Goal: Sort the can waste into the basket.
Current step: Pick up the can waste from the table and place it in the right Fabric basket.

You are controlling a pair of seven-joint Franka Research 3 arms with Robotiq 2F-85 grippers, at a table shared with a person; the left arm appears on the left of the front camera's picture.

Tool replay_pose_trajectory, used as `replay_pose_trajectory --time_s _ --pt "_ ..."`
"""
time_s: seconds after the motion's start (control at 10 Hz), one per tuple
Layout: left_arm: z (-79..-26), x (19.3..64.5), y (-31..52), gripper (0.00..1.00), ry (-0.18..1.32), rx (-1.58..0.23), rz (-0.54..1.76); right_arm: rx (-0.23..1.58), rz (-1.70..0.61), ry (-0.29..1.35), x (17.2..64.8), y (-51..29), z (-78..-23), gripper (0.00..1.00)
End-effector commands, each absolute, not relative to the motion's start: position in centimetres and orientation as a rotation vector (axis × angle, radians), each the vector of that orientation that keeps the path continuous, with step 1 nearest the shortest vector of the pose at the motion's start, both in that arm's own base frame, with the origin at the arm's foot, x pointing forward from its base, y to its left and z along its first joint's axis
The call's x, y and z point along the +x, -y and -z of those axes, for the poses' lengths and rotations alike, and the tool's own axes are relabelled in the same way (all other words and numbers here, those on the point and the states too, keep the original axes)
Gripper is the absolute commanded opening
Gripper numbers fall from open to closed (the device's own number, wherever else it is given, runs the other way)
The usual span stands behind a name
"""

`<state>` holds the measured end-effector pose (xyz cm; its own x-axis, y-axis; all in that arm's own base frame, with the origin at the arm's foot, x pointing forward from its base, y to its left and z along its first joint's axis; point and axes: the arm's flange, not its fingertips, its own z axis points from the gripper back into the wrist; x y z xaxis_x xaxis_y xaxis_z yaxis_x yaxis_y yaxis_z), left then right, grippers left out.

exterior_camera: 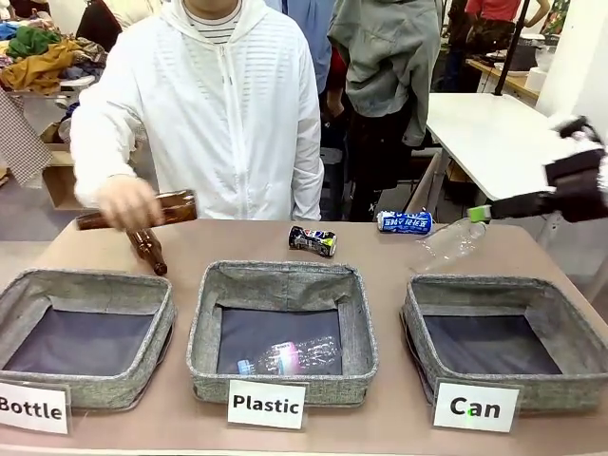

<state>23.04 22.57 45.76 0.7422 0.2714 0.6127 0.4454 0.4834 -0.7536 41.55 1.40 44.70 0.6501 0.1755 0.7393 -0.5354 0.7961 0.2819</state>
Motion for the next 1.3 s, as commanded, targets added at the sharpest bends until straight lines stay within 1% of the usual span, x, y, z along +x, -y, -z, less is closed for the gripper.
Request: replay_pose_trajectory --time_s 0.0,0.1,0.2,0.3,0.4,0.5,0.6,0.8,1.0,1.2 --pt "-46.0 23.2 -22.6 1.00 0.795 -1.097 0.137 0.369 -0.578 0.690 47.9 -7.2 -44.5 1.00" --pt "-46.0 23.2 -22.6 1.00 0.795 -1.097 0.137 0.302 -0.637 0.657 50.8 -10.7 -44.1 1.00" --pt "-45.8 23.1 -22.6 1.00 0.765 -1.090 0.120 0.275 -0.747 0.598 53.5 -14.3 -43.4 1.00" --pt "-49.3 21.0 -26.9 1.00 0.920 -1.113 0.085 0.225 -0.811 0.551 56.6 -17.6 -42.6 1.00" --pt "-52.4 18.8 -30.2 1.00 1.042 -1.128 0.061 0.167 -0.882 0.499 59.4 -20.6 -41.7 1.00" --pt "-54.3 16.5 -32.9 1.00 1.133 -1.140 0.021 0.127 -0.931 0.454 62.0 -23.4 -40.6 1.00" --pt "-55.2 14.6 -34.6 1.00 1.176 -1.172 0.004 0.088 -0.973 0.431 63.7 -25.6 -39.4 1.00" --pt "-55.1 13.0 -37.7 1.00 1.169 -1.256 -0.002 0.059 -1.043 0.392 66.3 -28.3 -37.8 1.00" --pt "-54.2 13.2 -40.1 1.00 1.163 -1.254 -0.017 0.027 -1.099 0.345 67.8 -30.1 -36.5 1.00" --pt "-53.6 13.9 -38.6 1.00 1.119 -1.249 -0.001 0.002 -1.117 0.327 68.8 -31.6 -35.6 1.00"
